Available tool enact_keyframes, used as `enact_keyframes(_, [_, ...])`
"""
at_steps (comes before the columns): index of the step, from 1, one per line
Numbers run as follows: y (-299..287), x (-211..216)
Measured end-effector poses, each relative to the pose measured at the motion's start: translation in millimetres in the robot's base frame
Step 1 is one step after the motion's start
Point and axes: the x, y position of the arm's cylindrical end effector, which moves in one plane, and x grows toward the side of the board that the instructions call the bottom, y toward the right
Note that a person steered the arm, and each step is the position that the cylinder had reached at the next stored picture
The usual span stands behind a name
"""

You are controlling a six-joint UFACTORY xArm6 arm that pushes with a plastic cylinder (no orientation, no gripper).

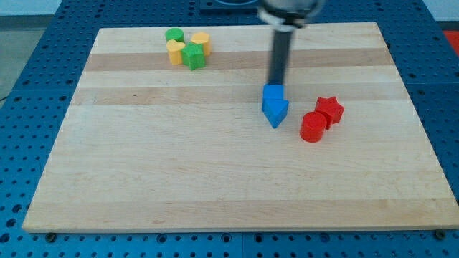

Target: Separate the blue cube from blue triangle

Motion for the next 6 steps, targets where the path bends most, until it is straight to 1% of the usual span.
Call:
enact_keyframes(1, [30.2, -3.9])
enact_keyframes(2, [111.9, 26.8])
enact_keyframes(3, [92.4, 51.3])
enact_keyframes(4, [8.7, 48.5])
enact_keyframes(5, [-61.6, 25.9])
enact_keyframes(6, [-11.8, 27.3])
